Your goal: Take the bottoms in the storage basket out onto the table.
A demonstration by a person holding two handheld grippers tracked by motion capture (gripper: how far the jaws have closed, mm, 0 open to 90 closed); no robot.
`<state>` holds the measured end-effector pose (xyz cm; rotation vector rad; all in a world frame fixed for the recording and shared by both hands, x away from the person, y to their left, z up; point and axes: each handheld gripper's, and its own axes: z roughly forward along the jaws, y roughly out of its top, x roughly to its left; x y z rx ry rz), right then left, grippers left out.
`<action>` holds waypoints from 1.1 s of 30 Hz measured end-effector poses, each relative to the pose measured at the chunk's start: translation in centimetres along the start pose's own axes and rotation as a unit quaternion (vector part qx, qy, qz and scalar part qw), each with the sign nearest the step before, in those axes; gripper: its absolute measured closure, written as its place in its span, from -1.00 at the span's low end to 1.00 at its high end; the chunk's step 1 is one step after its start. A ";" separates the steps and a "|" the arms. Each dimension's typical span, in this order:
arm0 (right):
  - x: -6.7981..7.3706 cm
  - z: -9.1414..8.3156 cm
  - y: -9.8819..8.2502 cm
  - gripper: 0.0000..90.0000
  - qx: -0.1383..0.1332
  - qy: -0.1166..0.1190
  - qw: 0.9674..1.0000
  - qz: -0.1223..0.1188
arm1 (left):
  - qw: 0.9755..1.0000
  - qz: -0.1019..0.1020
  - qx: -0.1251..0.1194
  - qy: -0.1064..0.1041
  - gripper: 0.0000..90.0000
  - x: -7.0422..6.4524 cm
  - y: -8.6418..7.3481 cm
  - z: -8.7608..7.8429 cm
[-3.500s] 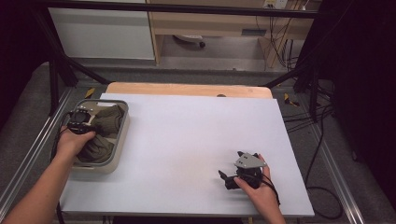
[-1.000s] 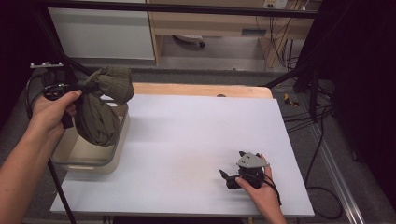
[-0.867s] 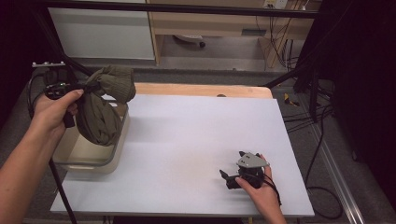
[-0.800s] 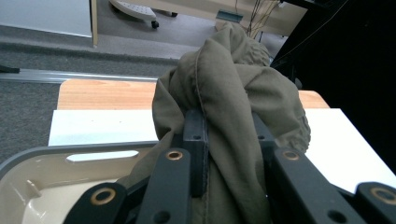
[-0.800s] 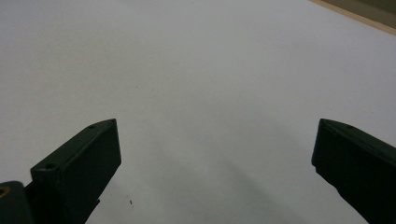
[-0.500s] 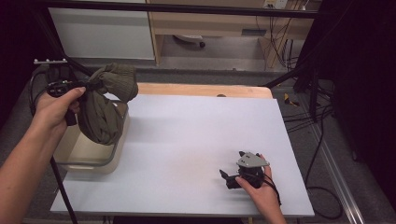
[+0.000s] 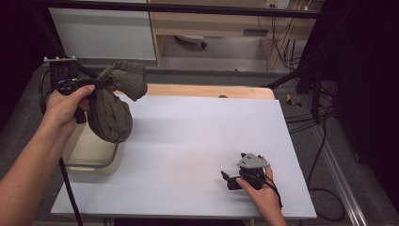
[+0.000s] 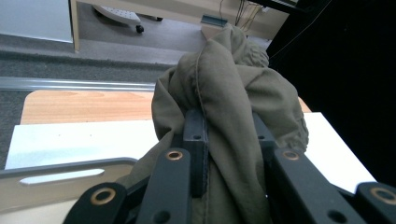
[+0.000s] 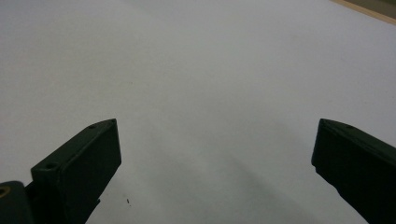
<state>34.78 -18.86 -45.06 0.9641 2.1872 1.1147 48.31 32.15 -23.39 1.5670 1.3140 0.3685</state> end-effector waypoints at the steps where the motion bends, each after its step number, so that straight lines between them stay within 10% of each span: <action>1: 0.0 0.0 0.0 -0.95 0.001 0.000 1.000 -0.001 | 1.000 0.001 0.000 -0.001 0.67 -0.1 0.0 0.1; 33: 0.2 -0.3 0.3 -0.96 -0.022 0.017 1.000 0.001 | 0.999 0.027 0.019 -0.013 0.67 -3.4 0.0 2.8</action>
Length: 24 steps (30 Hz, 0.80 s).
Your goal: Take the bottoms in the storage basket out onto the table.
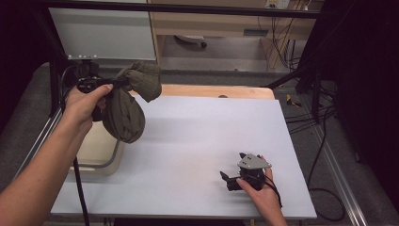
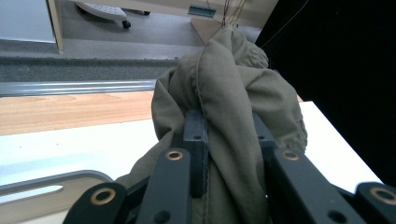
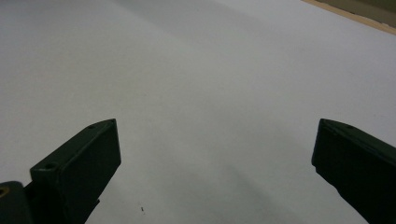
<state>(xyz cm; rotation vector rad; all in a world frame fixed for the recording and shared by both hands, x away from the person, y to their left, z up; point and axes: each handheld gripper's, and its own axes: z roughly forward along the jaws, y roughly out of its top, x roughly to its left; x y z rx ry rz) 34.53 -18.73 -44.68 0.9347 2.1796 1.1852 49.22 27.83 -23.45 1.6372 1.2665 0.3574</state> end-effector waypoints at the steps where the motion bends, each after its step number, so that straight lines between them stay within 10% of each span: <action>1: 0.0 0.0 0.0 -0.96 0.000 0.001 1.000 -0.001 | 1.000 0.001 0.001 0.001 0.67 -0.1 0.0 0.1; 24: -0.2 -0.2 -0.2 -0.95 0.006 -0.006 1.000 0.001 | 0.999 0.022 0.032 -0.006 0.67 -2.5 -0.7 4.2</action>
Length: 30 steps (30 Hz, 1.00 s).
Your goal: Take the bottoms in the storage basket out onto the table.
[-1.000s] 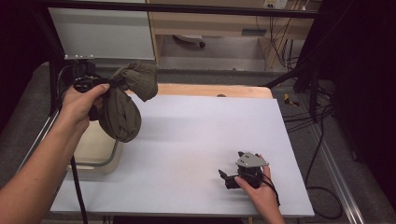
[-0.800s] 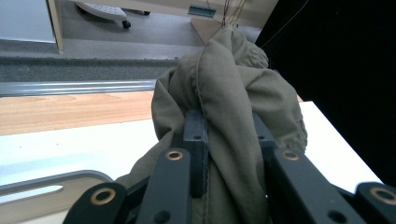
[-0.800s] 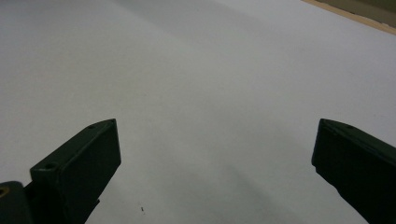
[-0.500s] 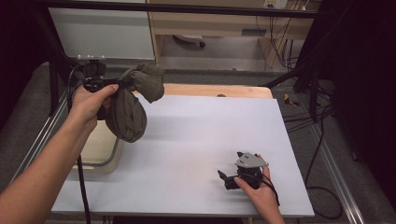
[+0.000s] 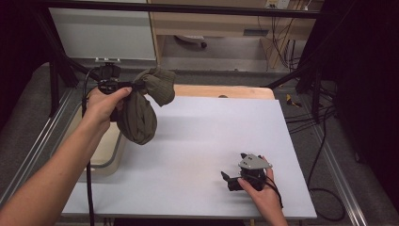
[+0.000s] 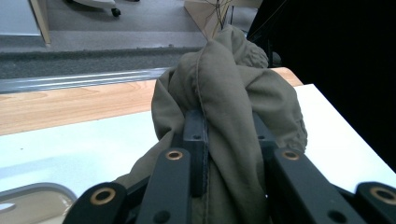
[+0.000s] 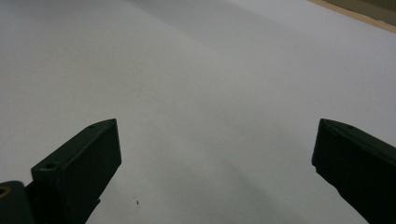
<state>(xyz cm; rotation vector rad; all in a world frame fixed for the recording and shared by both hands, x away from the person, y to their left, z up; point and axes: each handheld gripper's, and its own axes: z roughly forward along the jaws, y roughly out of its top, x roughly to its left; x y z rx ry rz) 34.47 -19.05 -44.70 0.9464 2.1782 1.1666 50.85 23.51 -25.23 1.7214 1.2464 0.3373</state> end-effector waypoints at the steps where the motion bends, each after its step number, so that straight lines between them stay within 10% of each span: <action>1: 0.0 0.0 0.0 -0.95 0.000 -0.001 1.000 0.000 | 1.000 0.000 0.001 -0.001 0.67 -0.1 0.0 0.2; 30: -0.1 0.2 0.0 -0.93 0.005 0.012 1.000 0.012 | 0.999 0.006 0.022 -0.023 0.66 -2.1 -1.3 3.4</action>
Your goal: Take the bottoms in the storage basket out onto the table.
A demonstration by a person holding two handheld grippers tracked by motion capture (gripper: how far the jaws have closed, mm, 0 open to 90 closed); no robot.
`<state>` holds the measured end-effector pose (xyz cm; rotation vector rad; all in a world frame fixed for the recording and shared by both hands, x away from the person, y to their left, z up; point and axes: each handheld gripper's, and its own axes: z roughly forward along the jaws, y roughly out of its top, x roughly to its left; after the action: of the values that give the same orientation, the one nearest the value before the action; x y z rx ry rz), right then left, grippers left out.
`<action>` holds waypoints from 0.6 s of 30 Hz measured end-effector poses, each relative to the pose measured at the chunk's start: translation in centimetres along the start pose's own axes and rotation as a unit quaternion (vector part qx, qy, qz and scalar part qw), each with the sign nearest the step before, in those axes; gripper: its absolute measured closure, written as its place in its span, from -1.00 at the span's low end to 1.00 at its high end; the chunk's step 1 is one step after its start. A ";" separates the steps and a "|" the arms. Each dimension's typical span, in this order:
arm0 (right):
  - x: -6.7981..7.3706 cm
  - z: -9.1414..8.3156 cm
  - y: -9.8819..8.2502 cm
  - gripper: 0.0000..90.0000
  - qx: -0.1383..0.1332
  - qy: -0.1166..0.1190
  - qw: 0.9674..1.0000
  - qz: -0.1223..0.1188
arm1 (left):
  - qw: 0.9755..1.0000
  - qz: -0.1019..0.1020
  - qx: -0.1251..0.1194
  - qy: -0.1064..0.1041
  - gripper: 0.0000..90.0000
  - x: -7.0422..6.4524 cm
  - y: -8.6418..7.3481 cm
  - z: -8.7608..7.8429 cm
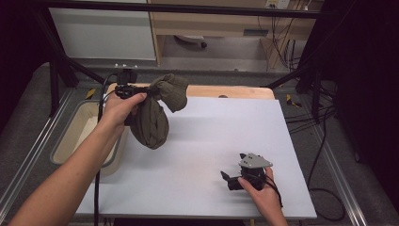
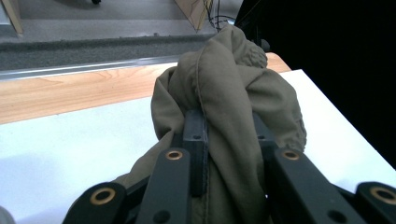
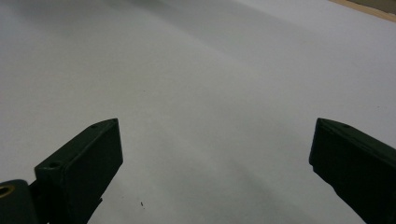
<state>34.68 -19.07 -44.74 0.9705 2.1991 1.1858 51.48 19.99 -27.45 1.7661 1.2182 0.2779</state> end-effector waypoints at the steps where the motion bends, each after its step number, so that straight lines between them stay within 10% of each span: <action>1: 0.0 0.0 0.0 -0.93 0.000 0.000 1.000 0.001 | 1.000 -0.001 0.001 -0.001 0.66 0.0 0.0 0.1; 18: -0.1 0.0 0.0 -0.94 0.003 -0.012 1.000 0.000 | 1.000 0.008 0.019 -0.020 0.66 -2.1 -0.9 2.5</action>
<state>34.77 -19.17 -44.75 0.9809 2.1850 1.1634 51.53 16.94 -28.83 1.8070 1.1889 0.2292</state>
